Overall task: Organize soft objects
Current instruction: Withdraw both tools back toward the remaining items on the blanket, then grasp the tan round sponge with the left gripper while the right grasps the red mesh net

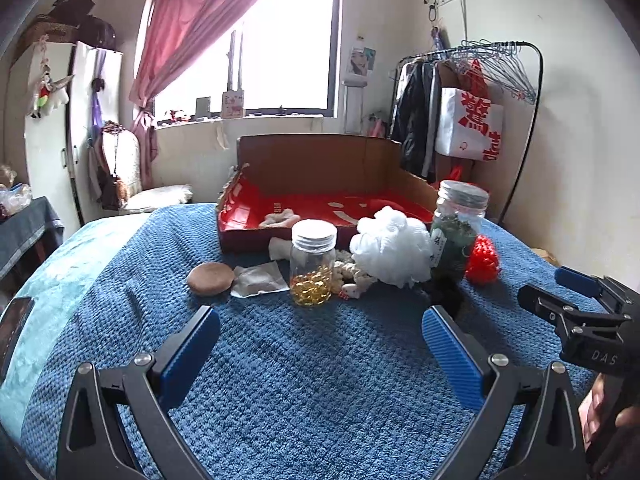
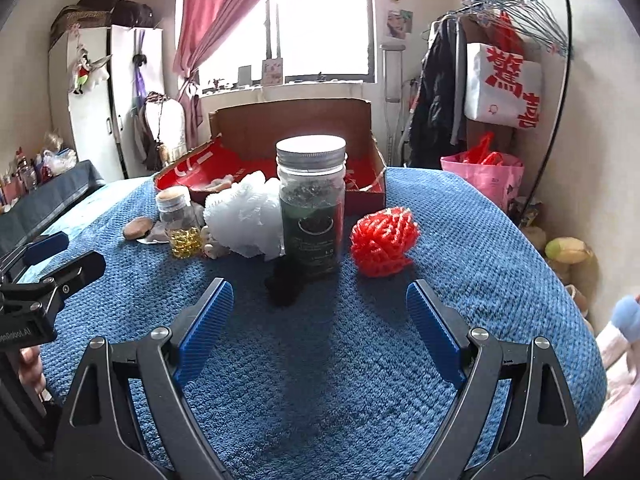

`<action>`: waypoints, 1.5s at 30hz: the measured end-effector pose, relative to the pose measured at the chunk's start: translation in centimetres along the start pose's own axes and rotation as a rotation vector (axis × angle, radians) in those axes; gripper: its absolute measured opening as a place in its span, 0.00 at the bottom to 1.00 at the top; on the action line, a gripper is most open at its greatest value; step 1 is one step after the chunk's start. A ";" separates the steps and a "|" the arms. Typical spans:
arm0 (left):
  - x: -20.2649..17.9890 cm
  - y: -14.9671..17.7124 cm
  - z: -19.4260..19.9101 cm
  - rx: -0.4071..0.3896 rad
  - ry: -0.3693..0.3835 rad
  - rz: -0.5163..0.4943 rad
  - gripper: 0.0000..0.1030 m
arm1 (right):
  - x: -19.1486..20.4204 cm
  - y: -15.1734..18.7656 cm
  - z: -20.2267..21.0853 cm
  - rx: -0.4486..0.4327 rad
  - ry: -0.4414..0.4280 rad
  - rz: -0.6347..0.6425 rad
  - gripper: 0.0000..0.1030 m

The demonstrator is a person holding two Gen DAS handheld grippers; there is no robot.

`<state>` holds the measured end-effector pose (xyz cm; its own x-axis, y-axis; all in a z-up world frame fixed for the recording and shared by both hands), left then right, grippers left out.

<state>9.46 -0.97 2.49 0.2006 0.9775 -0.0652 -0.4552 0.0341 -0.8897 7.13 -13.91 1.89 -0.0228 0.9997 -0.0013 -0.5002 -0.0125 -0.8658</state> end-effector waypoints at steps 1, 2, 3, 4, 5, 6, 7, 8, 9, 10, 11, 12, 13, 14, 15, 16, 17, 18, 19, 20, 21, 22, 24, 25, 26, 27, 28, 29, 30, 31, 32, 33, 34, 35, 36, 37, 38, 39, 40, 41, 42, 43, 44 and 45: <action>0.0 0.2 0.0 0.000 -0.008 0.001 1.00 | 0.0 0.3 -0.1 0.000 0.009 0.004 0.87; -0.1 0.4 0.0 0.000 -0.008 0.003 1.00 | 0.1 0.4 -0.1 -0.001 0.012 0.005 0.87; -0.2 0.6 -0.1 0.003 -0.007 0.002 1.00 | 0.2 0.7 -0.2 0.002 0.018 0.009 0.87; -0.3 0.9 -0.3 0.009 -0.005 0.001 1.00 | 0.2 1.0 -0.3 0.002 0.021 0.013 0.87; -0.4 1.0 -0.3 0.013 -0.005 0.000 1.00 | 0.4 1.2 -0.4 0.003 0.022 0.018 0.87; -0.4 1.3 -0.4 0.016 -0.005 0.000 1.00 | 0.4 1.3 -0.5 0.004 0.021 0.022 0.87; -0.5 1.4 -0.5 0.019 -0.008 0.001 1.00 | 0.6 1.5 -0.5 0.006 0.020 0.025 0.87; -0.4 1.7 -0.6 0.024 -0.012 0.002 1.00 | 0.7 1.8 -0.7 0.014 0.020 0.027 0.87; -0.4 2.0 -0.8 0.033 -0.015 0.002 1.00 | 0.8 2.1 -0.9 0.023 0.019 0.028 0.87; -0.4 2.2 -1.0 0.041 -0.014 0.004 1.00 | 0.8 2.2 -1.0 0.027 0.018 0.028 0.87; -0.4 2.5 -1.1 0.046 -0.013 0.005 1.00 | 0.8 2.4 -1.1 0.031 0.018 0.029 0.87; -0.5 2.7 -1.2 0.055 -0.012 0.004 1.00 | 0.9 2.6 -1.3 0.036 0.020 0.032 0.87; -0.5 3.0 -1.4 0.066 -0.013 0.002 1.00 | 0.9 2.8 -1.4 0.042 0.020 0.033 0.87; -0.5 3.2 -1.5 0.072 -0.014 0.001 1.00 | 0.9 3.0 -1.5 0.047 0.018 0.032 0.87; -0.5 3.5 -1.6 0.080 -0.016 0.001 1.00 | 1.0 3.1 -1.6 0.053 0.015 0.029 0.87; -0.5 3.6 -1.7 0.085 -0.017 0.002 1.00 | 1.0 3.3 -1.8 0.058 0.013 0.026 0.87; -0.4 3.8 -1.9 0.093 -0.017 0.003 1.00 | 1.0 3.4 -1.9 0.065 0.010 0.023 0.87; -0.4 3.9 -2.0 0.101 -0.019 0.005 1.00 | 0.9 3.5 -2.0 0.070 0.008 0.018 0.87; -0.4 3.9 -2.0 0.104 -0.019 0.007 1.00 | 0.9 3.6 -2.1 0.073 0.007 0.016 0.87; -0.4 3.9 -2.0 0.105 -0.019 0.009 1.00 | 0.9 3.7 -2.2 0.078 0.006 0.015 0.87; -0.3 3.9 -2.1 0.105 -0.021 0.009 1.00 | 0.9 3.7 -2.3 0.081 0.005 0.014 0.87; -0.3 3.9 -2.1 0.104 -0.023 0.009 1.00 | 0.9 3.8 -2.3 0.085 0.004 0.012 0.87; -0.2 3.9 -2.2 0.108 -0.024 0.010 1.00 | 0.9 3.9 -2.5 0.091 0.005 0.012 0.87; -0.2 3.9 -2.2 0.110 -0.024 0.010 1.00 | 0.9 3.9 -2.5 0.093 0.005 0.012 0.87; -0.1 3.9 -2.3 0.114 -0.026 0.010 1.00 | 0.9 3.9 -2.6 0.095 0.004 0.012 0.87; -0.1 3.9 -2.4 0.116 -0.027 0.010 1.00 | 0.9 3.9 -2.6 0.098 0.003 0.011 0.87; 0.1 3.8 -2.4 0.118 -0.029 0.011 1.00 | 0.9 3.9 -2.7 0.101 0.003 0.011 0.87; 0.3 3.7 -2.5 0.122 -0.032 0.013 1.00 | 0.8 3.9 -2.8 0.104 0.003 0.010 0.87; 0.4 3.6 -2.5 0.124 -0.034 0.014 1.00 | 0.8 3.8 -2.9 0.109 0.001 0.006 0.87; 0.6 3.4 -2.6 0.126 -0.036 0.016 1.00 | 0.6 3.7 -3.1 0.115 -0.001 0.003 0.87; 0.9 3.1 -2.8 0.131 -0.039 0.016 1.00 | 0.5 3.5 -3.3 0.120 0.000 0.000 0.87; 1.2 3.0 -2.9 0.136 -0.038 0.017 1.00 | 0.3 3.4 -3.5 0.129 0.004 -0.002 0.87; 1.5 2.7 -3.1 0.144 -0.036 0.020 1.00 | 0.1 3.2 -3.7 0.137 0.009 -0.003 0.87; 1.8 2.5 -3.1 0.147 -0.037 0.022 1.00 | -0.2 3.1 -3.9 0.148 0.015 -0.003 0.87; 2.2 2.2 -3.3 0.151 -0.042 0.023 1.00 | -0.6 2.9 -4.3 0.161 0.018 -0.009 0.87; 2.7 1.9 -3.5 0.152 -0.050 0.025 1.00 | -1.0 2.7 -4.5 0.169 0.020 -0.018 0.87; 3.2 1.6 -3.6 0.151 -0.058 0.028 1.00 | -1.3 2.6 -4.8 0.176 0.021 -0.028 0.87; 3.6 1.3 -3.7 0.151 -0.064 0.030 1.00 | -1.8 2.4 -5.1 0.186 0.022 -0.041 0.87; 4.1 1.1 -3.9 0.153 -0.070 0.034 1.00 | -2.2 2.2 -5.4 0.195 0.022 -0.054 0.87; 4.4 0.9 -4.1 0.156 -0.073 0.037 1.00 | -2.6 2.1 -5.7 0.201 0.021 -0.064 0.87; 4.9 0.7 -4.4 0.161 -0.075 0.041 1.00 | -3.0 1.9 -5.9 0.208 0.020 -0.075 0.87; 5.4 0.5 -4.7 0.167 -0.077 0.045 1.00 | -3.5 1.7 -6.3 0.214 0.024 -0.086 0.87; 5.8 0.3 -4.9 0.173 -0.081 0.046 1.00 | -3.9 1.5 -6.5 0.219 0.032 -0.093 0.87; 6.1 0.1 -5.2 0.179 -0.083 0.046 1.00 | -4.5 1.2 -6.9 0.225 0.041 -0.099 0.87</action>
<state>15.14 3.93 -0.39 0.1069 0.9925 -0.0598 -0.6106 0.0181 -0.7918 12.62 -18.25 -2.59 0.0684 0.9962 0.0537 -0.6785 0.0859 -0.7295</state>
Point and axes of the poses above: each gripper's, at about its wrist camera, not at the fingertips, and z roughly against the way its jaws point, x to its left, y to its underside, the point moved 10 cm from there along -z, roughly the way its jaws point, and after that the axes turned 4 degrees about y, right-handed, at the moved point
